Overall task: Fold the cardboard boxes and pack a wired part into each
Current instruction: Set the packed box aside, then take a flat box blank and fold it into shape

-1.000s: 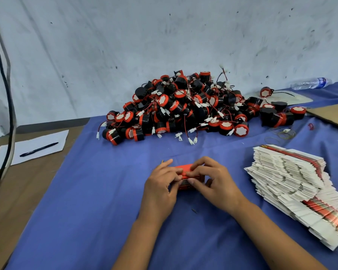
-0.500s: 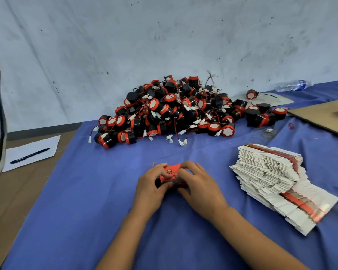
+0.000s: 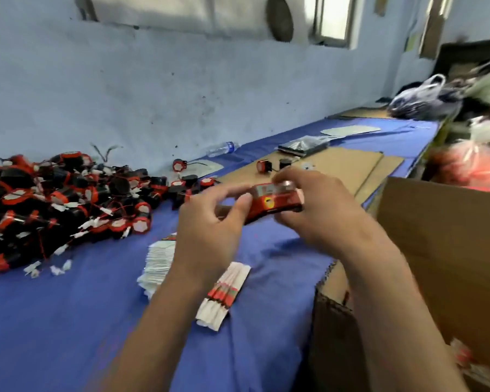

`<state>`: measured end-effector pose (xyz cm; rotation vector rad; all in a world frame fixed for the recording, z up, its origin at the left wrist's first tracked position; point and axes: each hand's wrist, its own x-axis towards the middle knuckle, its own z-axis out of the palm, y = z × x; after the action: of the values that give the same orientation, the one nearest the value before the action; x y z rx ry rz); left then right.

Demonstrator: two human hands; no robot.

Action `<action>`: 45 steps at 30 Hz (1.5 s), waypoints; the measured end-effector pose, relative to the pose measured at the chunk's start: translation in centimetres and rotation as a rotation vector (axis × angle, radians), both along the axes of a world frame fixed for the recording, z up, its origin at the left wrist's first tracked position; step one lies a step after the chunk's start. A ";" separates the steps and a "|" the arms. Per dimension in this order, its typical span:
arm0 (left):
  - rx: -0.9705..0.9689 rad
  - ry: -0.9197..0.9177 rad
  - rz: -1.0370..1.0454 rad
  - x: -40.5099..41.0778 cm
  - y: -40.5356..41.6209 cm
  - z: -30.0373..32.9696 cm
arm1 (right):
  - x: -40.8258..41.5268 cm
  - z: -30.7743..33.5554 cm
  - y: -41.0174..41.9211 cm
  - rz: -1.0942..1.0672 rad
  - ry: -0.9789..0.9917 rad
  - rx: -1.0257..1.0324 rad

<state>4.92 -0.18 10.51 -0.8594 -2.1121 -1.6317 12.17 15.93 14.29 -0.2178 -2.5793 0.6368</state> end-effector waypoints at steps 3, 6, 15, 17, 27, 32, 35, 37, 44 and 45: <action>-0.195 0.092 -0.257 3.6 8.3 0.9 | 6.0 0.9 7.0 -0.240 -0.133 0.007; -0.473 0.093 -0.430 6.2 13.2 -0.1 | 9.3 0.3 9.7 -0.333 -0.393 0.015; -0.285 0.153 -0.152 3.6 9.2 -3.9 | 5.0 -0.4 4.7 -0.177 -0.224 0.048; -0.187 0.025 0.059 0.9 5.9 -5.0 | 1.6 -1.6 1.3 -0.118 -0.134 0.004; -0.683 -0.239 0.624 -8.3 -7.4 -11.6 | -18.8 -11.6 -11.7 0.209 -0.453 0.086; -0.587 -0.350 0.563 -9.1 -9.8 -13.2 | -20.6 -12.3 -13.5 0.267 -0.441 0.352; -0.358 -0.423 0.559 -9.1 -10.6 -12.9 | -19.4 -11.2 -14.2 0.270 -0.288 0.411; -0.081 -0.490 0.593 -8.9 -11.2 -11.9 | -18.7 -10.2 -14.5 0.229 -0.147 0.380; 0.601 -0.586 0.316 -7.2 -19.3 -10.9 | -15.0 -11.0 -24.2 0.701 0.254 -0.274; 0.604 -0.560 0.354 -6.8 -21.3 -11.5 | -14.7 -11.8 -25.9 0.753 0.234 -0.304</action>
<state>-1.84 -21.43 -0.94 0.1716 -1.7335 -2.2773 -2.54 -10.00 2.50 0.7251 -2.2777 1.2286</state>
